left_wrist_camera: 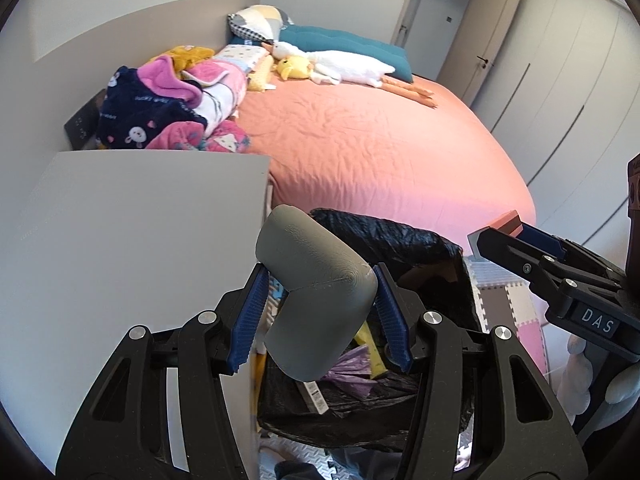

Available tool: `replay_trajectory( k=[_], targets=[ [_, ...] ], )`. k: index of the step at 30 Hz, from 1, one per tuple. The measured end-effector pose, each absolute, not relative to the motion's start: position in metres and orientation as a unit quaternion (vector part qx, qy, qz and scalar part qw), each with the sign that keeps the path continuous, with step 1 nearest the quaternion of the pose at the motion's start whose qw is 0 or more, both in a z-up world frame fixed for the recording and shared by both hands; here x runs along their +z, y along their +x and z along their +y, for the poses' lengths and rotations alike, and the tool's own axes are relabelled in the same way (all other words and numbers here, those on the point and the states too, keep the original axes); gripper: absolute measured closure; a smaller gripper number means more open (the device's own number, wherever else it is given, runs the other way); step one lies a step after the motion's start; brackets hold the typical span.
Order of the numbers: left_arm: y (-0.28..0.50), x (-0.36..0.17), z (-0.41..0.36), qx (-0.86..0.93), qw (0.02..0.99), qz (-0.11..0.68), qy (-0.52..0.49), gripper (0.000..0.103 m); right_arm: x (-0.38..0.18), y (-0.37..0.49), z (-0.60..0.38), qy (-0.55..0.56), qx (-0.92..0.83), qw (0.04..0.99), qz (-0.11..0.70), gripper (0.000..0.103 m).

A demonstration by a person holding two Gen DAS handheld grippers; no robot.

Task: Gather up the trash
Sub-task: 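Open both grippers to drop the foam piece and block into the bin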

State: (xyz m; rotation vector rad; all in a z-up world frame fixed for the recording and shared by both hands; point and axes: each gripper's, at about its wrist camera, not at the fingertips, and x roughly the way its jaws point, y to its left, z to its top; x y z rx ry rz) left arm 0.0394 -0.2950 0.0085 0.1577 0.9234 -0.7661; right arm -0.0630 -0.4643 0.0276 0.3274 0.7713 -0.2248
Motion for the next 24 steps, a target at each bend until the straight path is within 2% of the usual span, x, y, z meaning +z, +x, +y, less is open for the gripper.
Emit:
replay_trajectory(
  k=[7,8,10,11,12,16,24],
  targets=[
    [0.028,0.006,-0.314,-0.398,0.804,0.433,0.083,0.048,0.036,-0.080,-0.485,0.179,-0.127,0.908,0.357,0.036],
    [0.027,0.006,-0.317,-0.407,0.799,0.435,0.083,0.033,0.039,-0.082,-0.487,0.182,-0.131,0.909,0.352,0.035],
    [0.026,0.007,-0.320,-0.418,0.793,0.435,0.081,0.016,0.044,-0.086,-0.491,0.185,-0.137,0.910,0.343,0.029],
    [0.024,0.008,-0.322,-0.424,0.793,0.430,0.081,0.016,0.046,-0.088,-0.493,0.185,-0.144,0.911,0.338,0.021],
    [0.022,0.011,-0.323,-0.431,0.793,0.422,0.081,0.016,0.049,-0.090,-0.493,0.185,-0.152,0.913,0.331,0.016],
    [0.018,0.018,-0.330,-0.429,0.797,0.415,0.088,0.008,0.055,-0.091,-0.496,0.183,-0.159,0.916,0.321,0.014],
    [0.016,0.023,-0.334,-0.445,0.797,0.398,0.093,0.007,0.053,-0.089,-0.500,0.185,-0.161,0.914,0.323,0.014]
  ],
)
